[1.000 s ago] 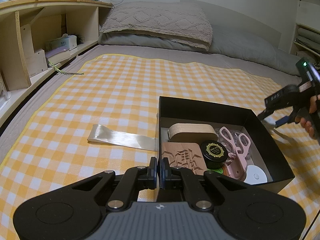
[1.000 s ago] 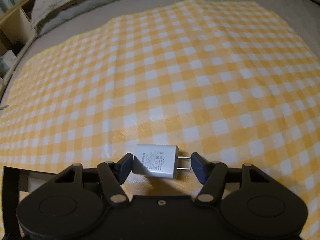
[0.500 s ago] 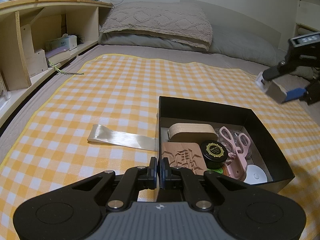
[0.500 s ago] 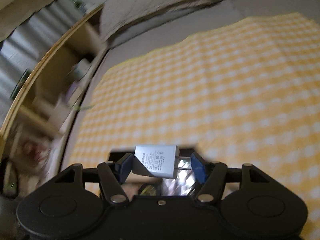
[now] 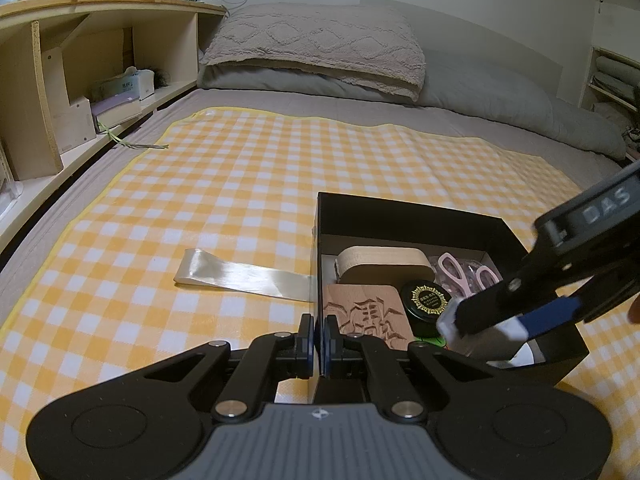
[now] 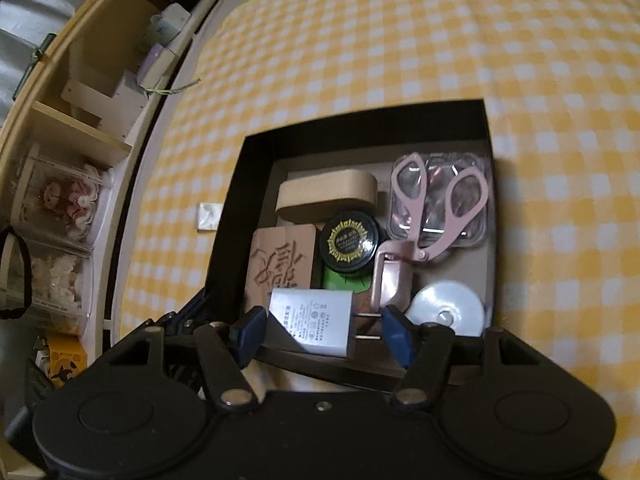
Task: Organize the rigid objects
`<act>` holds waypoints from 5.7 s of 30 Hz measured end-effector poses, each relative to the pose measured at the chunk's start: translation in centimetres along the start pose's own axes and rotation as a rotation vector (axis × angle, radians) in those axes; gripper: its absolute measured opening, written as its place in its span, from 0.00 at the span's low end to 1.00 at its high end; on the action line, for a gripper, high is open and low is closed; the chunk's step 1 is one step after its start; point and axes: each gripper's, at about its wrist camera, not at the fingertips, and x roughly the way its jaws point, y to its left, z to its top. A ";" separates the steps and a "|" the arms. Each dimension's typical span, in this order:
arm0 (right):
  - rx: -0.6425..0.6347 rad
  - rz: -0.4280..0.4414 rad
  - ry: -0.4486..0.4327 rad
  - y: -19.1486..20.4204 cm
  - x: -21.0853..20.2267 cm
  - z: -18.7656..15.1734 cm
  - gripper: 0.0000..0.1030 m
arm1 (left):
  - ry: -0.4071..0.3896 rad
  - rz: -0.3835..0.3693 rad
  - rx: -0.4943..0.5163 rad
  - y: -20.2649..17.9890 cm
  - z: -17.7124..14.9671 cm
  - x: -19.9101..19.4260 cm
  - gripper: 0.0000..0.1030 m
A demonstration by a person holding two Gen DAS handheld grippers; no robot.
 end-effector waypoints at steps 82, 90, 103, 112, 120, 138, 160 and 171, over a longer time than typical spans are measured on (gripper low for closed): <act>-0.328 -0.241 -0.690 0.0 -15.1 -14.5 0.94 | -0.175 -0.005 0.067 -2.7 -0.3 -16.4 0.75; -0.349 -0.268 -0.726 -0.2 -14.7 -15.9 1.00 | -0.187 0.007 0.054 -2.5 -0.6 -16.5 0.89; -0.345 -0.316 -0.752 -0.8 -14.7 -16.4 1.00 | -0.202 0.014 0.060 -3.2 -0.9 -15.6 1.00; -0.341 -0.321 -0.754 -0.9 -14.7 -16.6 1.00 | -0.200 0.011 0.061 -3.4 -0.9 -15.5 1.00; -0.332 -0.325 -0.758 -1.1 -14.8 -16.7 1.00 | -0.198 0.008 0.070 -3.5 -0.9 -15.4 1.00; -0.342 -0.330 -0.760 -1.1 -15.0 -16.8 1.00 | -0.199 0.003 0.073 -3.8 -0.9 -15.1 1.00; -0.341 -0.333 -0.762 -1.0 -15.0 -16.9 1.00 | -0.203 0.000 0.074 -3.9 -0.9 -15.2 1.00; -0.342 -0.335 -0.760 -1.0 -15.1 -16.9 1.00 | -0.203 0.000 0.084 -4.1 -0.9 -15.2 1.00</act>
